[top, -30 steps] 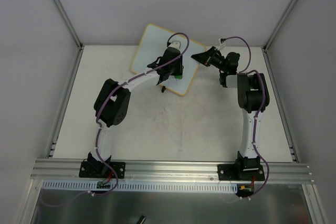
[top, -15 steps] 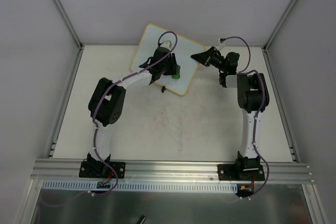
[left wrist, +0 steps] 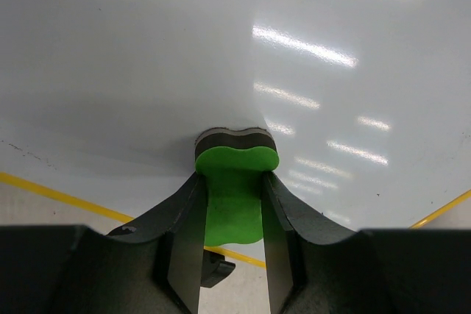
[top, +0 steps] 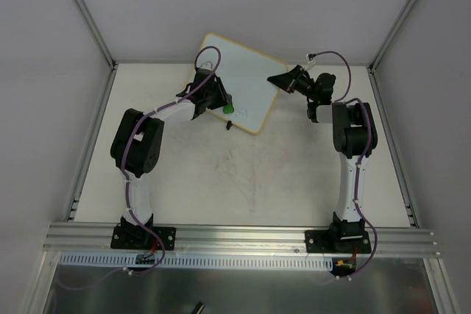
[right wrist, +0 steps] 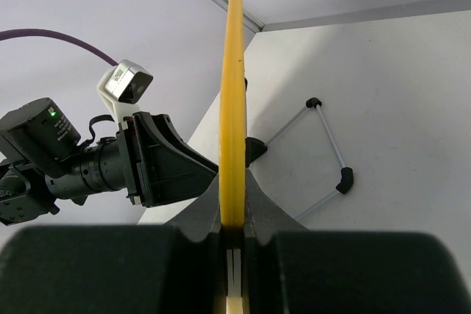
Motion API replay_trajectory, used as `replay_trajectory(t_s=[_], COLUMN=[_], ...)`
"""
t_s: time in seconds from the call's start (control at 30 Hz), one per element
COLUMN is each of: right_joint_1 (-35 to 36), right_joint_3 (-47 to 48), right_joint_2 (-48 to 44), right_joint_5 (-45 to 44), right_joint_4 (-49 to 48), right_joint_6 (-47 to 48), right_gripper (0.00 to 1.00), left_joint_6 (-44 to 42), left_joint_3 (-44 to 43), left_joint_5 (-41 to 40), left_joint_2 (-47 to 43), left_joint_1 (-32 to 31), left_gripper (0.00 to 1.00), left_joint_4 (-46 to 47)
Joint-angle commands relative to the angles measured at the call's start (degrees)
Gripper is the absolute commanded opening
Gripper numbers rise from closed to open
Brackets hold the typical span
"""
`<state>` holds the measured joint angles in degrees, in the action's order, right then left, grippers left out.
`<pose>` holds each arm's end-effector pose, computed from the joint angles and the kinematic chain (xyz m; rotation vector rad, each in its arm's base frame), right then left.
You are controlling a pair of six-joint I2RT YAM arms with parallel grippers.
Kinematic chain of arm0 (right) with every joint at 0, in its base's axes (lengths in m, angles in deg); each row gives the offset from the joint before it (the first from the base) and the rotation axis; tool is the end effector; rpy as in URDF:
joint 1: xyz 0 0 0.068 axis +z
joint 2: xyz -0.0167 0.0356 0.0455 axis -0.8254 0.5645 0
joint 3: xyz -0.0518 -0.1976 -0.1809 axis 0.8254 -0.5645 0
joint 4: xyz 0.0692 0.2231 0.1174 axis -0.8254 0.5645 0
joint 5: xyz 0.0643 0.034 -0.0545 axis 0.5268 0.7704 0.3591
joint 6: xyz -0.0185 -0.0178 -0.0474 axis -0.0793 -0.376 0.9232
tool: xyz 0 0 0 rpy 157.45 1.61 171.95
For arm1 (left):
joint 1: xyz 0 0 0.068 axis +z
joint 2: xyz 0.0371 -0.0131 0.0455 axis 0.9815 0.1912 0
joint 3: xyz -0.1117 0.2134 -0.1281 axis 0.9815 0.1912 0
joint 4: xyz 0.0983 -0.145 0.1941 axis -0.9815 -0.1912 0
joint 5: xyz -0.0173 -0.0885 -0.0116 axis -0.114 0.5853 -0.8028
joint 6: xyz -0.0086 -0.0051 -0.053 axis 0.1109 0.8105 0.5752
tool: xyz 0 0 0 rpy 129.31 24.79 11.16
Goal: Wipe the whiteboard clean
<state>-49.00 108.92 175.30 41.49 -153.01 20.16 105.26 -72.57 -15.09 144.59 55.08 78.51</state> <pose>0.4797 0.0832 0.1815 -0.3484 1.4594 1.2817 0.4232 -0.1878 0.2033 -0.2068 2.1484 -0.6146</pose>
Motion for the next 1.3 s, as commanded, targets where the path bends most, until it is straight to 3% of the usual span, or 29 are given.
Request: replay_trajectory(t_s=[0.0,0.43,0.7,1.27], right_joint_1=[0.75,0.66,0.66,0.66], right_joint_3=[1.55,1.73,1.73,1.90], right_joint_2=[-2.85,-2.67,-2.50,-2.32], right_joint_5=[4.38,4.30,4.30,4.21], right_joint_4=[-13.79,-13.96,-14.31,-14.40], right_joint_6=[-4.62,-4.80,-5.06,-5.32], right_gripper=[0.00,0.00,0.00,0.00], left_joint_6=[1.91,-0.28,-5.82,-13.82], left_joint_3=[2.99,2.38,-0.52,-2.46], left_joint_5=[-3.11,-2.40,-8.38,-8.56], left_joint_2=[3.54,3.72,4.51,6.36], left_joint_1=[2.28,0.18,-7.73,-18.29], left_gripper=[0.00,0.00,0.00,0.00], left_joint_4=[-5.81,-5.72,-5.72,-1.94])
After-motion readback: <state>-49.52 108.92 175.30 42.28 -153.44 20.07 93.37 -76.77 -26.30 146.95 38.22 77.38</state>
